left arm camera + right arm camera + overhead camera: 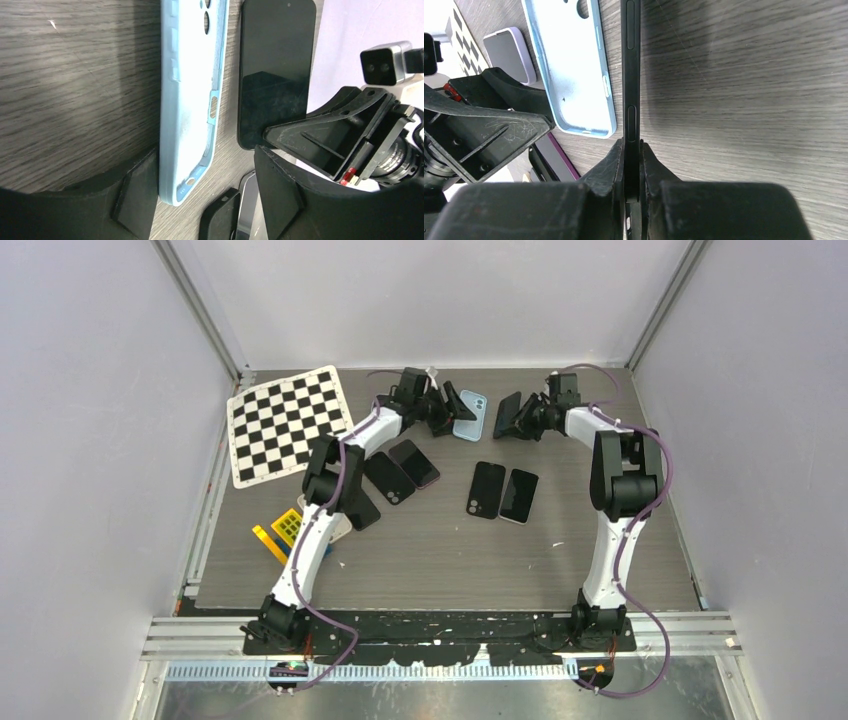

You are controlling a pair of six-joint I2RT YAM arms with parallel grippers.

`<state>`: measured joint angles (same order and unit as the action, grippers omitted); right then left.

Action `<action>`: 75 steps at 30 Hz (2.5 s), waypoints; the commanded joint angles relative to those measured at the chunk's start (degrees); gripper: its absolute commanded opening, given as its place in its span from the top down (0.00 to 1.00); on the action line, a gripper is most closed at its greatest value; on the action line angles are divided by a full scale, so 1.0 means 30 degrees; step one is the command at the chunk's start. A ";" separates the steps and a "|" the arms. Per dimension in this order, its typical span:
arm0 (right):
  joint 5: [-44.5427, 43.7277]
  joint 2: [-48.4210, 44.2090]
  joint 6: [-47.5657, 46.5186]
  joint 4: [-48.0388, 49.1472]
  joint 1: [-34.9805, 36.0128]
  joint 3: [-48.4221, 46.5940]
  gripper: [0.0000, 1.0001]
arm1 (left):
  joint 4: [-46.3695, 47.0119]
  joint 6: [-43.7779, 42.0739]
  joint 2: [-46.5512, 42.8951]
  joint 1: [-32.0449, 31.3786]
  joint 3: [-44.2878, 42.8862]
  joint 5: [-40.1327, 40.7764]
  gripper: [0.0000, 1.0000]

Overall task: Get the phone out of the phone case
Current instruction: Place the phone at the center of the board, then move the phone to the center of the board.

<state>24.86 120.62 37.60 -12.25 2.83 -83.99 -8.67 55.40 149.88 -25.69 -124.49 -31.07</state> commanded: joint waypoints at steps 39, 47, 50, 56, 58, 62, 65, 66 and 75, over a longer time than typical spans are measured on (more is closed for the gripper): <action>0.0405 0.3971 -0.6184 -0.4252 0.0174 -0.7602 0.52 | -0.5802 -0.6602 -1.0194 -0.0137 0.6998 0.6048 0.00; -0.3568 0.2696 -0.4815 -0.4781 0.0167 -0.8115 0.33 | -0.6284 -0.4083 -1.1291 0.2450 0.8567 0.7179 0.00; -0.5225 0.1367 -0.4093 -0.4556 0.0161 -0.7276 0.30 | -0.6237 -0.2895 -1.0616 0.3081 0.8526 0.8334 0.00; -0.4492 -0.1392 -0.3278 -0.3305 0.0199 -0.5260 0.30 | -0.5731 -0.1150 -0.8089 0.3254 0.6936 1.1989 0.01; -0.3829 -0.2135 -0.2973 -0.3069 0.0184 -0.4574 0.29 | -0.5064 -0.0798 -0.7457 0.3334 0.6597 1.2649 0.01; -0.2669 -0.2607 -0.2658 -0.2363 0.0290 -0.3747 0.28 | -0.3747 -0.1144 -0.6180 0.3508 0.5781 1.2957 0.01; -0.2025 -0.2103 -0.2909 -0.2647 0.0684 -0.4220 0.28 | -0.3236 -0.1429 -0.5131 0.3788 0.5214 1.2419 0.01; -0.1904 -0.1742 -0.2932 -0.2666 0.0808 -0.4565 0.27 | -0.2758 -0.1446 -0.4880 0.3877 0.5213 1.1955 0.01; -0.0740 0.3449 -0.1146 0.0661 0.3516 -0.9038 0.35 | -0.1056 -0.1125 -0.3858 0.4179 0.5621 0.9639 0.06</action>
<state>20.10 123.79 30.20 -18.26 9.74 -102.65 -13.32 52.16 135.66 -13.63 -108.77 1.17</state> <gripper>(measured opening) 0.672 0.944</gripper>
